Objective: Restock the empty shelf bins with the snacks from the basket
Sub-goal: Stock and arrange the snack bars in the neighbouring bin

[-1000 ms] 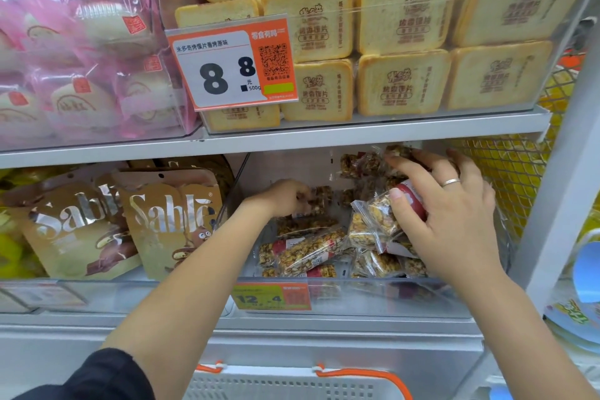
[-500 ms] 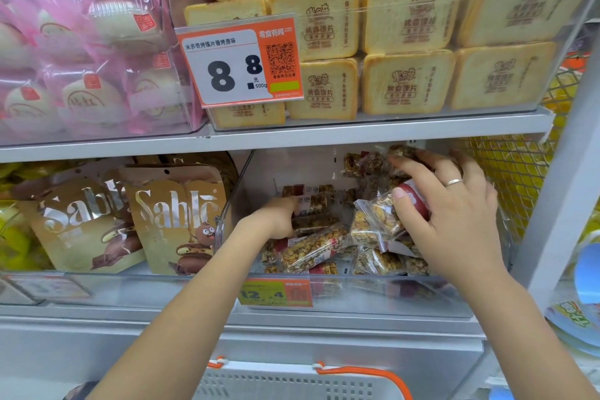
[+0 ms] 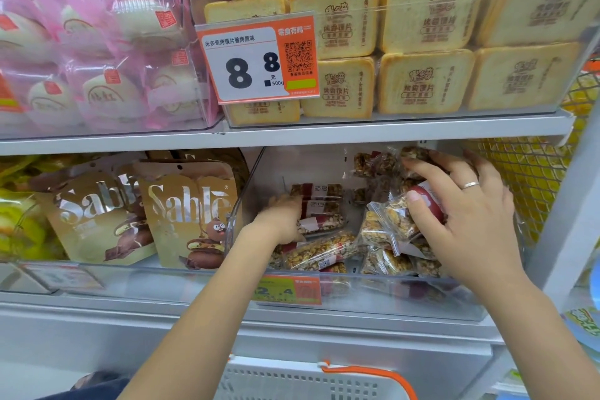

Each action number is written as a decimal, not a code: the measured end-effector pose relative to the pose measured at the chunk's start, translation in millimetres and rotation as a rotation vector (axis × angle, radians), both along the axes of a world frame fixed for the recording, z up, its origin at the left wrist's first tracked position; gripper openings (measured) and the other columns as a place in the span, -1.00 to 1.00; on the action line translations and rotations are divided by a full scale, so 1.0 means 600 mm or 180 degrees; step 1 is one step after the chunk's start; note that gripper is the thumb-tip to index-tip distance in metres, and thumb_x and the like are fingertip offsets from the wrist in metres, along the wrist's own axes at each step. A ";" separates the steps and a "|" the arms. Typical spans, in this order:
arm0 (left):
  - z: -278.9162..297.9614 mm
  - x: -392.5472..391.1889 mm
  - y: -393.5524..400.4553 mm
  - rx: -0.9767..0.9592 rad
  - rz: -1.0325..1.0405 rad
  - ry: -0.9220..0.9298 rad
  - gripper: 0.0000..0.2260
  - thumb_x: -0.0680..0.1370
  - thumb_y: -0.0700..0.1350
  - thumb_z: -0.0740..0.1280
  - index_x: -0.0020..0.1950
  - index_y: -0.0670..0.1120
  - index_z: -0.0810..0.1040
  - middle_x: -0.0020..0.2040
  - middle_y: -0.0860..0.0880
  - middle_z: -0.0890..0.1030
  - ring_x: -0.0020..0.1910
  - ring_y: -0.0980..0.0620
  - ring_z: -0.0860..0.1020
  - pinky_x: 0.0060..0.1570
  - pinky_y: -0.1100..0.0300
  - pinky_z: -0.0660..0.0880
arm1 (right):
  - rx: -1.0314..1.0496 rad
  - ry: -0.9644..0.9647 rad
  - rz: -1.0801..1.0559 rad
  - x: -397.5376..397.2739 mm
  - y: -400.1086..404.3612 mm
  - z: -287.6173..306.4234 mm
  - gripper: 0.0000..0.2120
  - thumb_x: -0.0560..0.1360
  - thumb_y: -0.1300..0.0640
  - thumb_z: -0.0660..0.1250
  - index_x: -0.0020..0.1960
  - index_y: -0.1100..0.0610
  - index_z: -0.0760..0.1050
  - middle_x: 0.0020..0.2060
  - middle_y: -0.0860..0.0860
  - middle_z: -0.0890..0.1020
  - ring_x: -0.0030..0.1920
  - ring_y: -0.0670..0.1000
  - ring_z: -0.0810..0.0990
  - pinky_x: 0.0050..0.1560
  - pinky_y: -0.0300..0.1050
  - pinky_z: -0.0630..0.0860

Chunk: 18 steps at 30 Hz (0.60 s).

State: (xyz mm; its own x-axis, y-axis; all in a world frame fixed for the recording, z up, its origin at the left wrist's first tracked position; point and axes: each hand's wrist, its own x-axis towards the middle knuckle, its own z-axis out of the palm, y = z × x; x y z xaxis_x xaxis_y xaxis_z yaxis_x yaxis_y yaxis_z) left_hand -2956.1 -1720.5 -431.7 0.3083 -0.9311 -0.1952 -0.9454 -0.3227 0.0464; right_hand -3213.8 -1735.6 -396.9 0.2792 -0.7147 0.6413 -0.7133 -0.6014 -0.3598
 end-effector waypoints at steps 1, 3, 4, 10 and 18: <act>-0.002 0.001 0.002 0.0004 0.0003 0.0172 -0.47 0.50 -0.04 0.40 0.35 -0.21 0.29 0.33 -0.19 0.35 0.29 -0.17 0.34 0.17 0.11 0.36 | 0.0011 0.0000 0.0013 -0.001 0.000 0.000 -0.57 0.49 -0.18 0.03 0.28 -0.15 0.44 0.25 -0.02 0.50 0.36 0.18 0.23 0.23 0.20 0.26; -0.004 0.002 0.008 0.0017 0.0074 0.0556 -0.49 0.54 -0.05 0.35 0.37 -0.22 0.26 0.29 -0.17 0.42 0.18 -0.11 0.43 0.04 0.17 0.38 | 0.0029 0.0007 0.0040 -0.002 0.000 0.000 -0.56 0.49 -0.18 0.02 0.29 -0.15 0.44 0.25 -0.03 0.49 0.36 0.17 0.22 0.24 0.20 0.25; -0.003 0.000 0.011 0.0022 0.0107 0.0732 -0.51 0.54 -0.04 0.34 0.36 -0.21 0.27 0.25 -0.16 0.45 0.12 -0.08 0.46 0.00 0.17 0.39 | 0.0031 0.0017 0.0050 -0.003 0.000 -0.001 -0.56 0.49 -0.18 0.02 0.29 -0.16 0.44 0.25 -0.03 0.49 0.36 0.17 0.22 0.24 0.20 0.26; 0.022 -0.010 0.021 -0.0969 0.0242 0.1629 -0.66 0.39 0.01 0.48 -0.09 -0.08 0.36 -0.17 -0.02 0.46 -0.23 0.04 0.41 -0.28 0.18 0.35 | 0.0080 0.0040 0.0056 -0.006 -0.002 0.001 -0.55 0.48 -0.20 0.01 0.29 -0.17 0.44 0.25 -0.03 0.49 0.37 0.17 0.21 0.24 0.20 0.24; 0.038 -0.025 0.055 -0.0145 0.0212 0.1156 -0.83 0.64 -0.01 0.07 0.06 -0.04 0.40 0.12 -0.14 0.45 -0.04 -0.06 0.46 -0.03 0.11 0.41 | 0.0125 -0.0012 0.0028 0.001 -0.002 0.004 -0.58 0.49 -0.19 0.01 0.28 -0.20 0.42 0.25 -0.07 0.48 0.35 0.15 0.21 0.25 0.19 0.22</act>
State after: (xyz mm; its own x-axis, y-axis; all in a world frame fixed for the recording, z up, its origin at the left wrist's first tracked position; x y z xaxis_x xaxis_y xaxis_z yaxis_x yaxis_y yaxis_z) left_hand -2971.3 -1687.6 -408.8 0.2867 -0.9216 -0.2618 -0.8417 -0.3728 0.3906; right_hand -3213.1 -1736.7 -394.6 0.2833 -0.7369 0.6138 -0.7067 -0.5930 -0.3858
